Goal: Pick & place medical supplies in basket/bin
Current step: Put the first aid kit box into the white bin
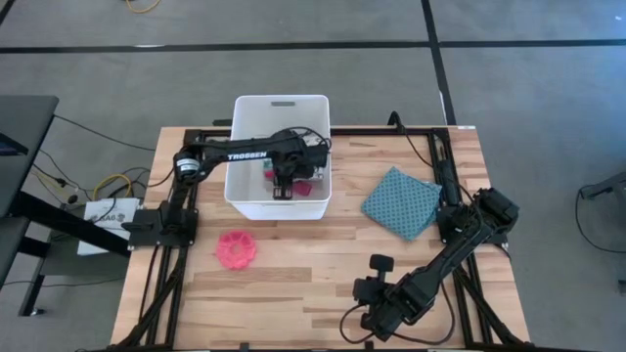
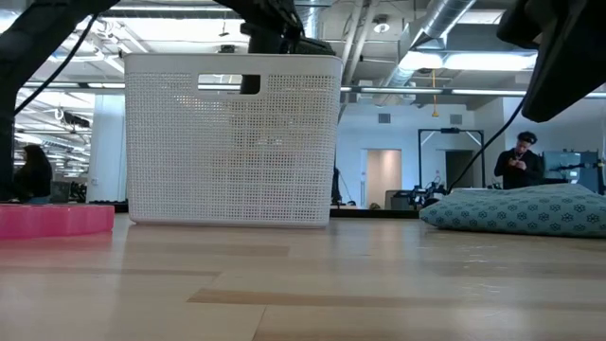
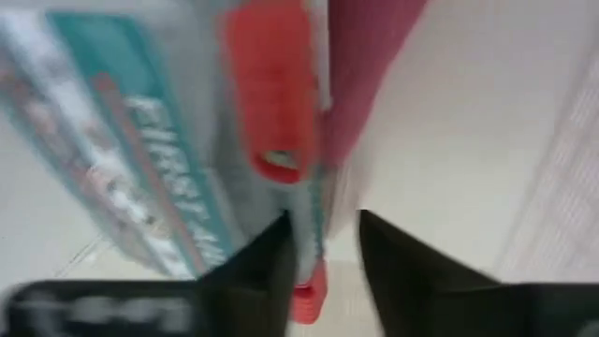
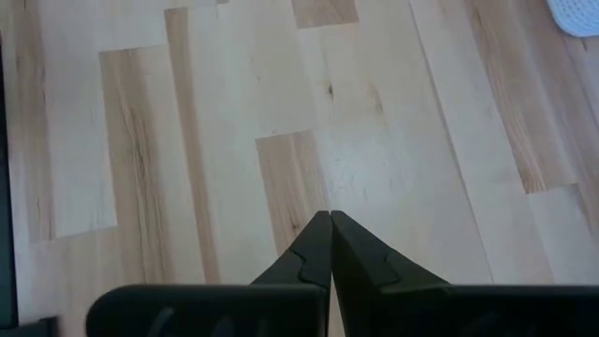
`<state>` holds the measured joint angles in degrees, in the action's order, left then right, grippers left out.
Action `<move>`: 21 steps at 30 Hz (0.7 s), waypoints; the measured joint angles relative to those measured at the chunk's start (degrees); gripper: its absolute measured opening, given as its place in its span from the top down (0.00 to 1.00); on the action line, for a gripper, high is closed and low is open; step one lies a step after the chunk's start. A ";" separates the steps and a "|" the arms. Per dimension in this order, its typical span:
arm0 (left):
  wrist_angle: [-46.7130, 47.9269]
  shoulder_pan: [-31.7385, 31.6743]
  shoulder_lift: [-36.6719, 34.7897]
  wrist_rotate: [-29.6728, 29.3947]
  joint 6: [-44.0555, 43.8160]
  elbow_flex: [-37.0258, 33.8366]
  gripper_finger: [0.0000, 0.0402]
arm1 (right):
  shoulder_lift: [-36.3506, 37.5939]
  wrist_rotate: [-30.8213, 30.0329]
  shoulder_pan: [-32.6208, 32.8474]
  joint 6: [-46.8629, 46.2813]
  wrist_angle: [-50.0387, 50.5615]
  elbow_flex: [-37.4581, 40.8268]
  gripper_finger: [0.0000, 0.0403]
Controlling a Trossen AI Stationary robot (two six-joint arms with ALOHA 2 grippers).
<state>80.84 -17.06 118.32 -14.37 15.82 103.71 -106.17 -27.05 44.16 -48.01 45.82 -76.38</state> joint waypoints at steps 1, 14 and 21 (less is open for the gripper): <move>0.23 0.11 -0.13 -0.72 0.52 0.01 0.81 | 0.00 0.00 0.00 0.00 -0.02 0.00 1.00; 1.59 0.23 -0.24 -6.95 -6.12 0.01 0.82 | 0.00 -0.02 0.22 -0.04 -0.04 0.00 1.00; 7.74 0.91 -0.24 -8.46 -6.20 0.95 0.69 | 0.00 0.00 0.22 -0.07 -0.02 0.00 1.00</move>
<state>88.58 -16.15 118.08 -22.82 9.62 104.66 -106.17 -27.05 44.38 -48.07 45.80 -76.38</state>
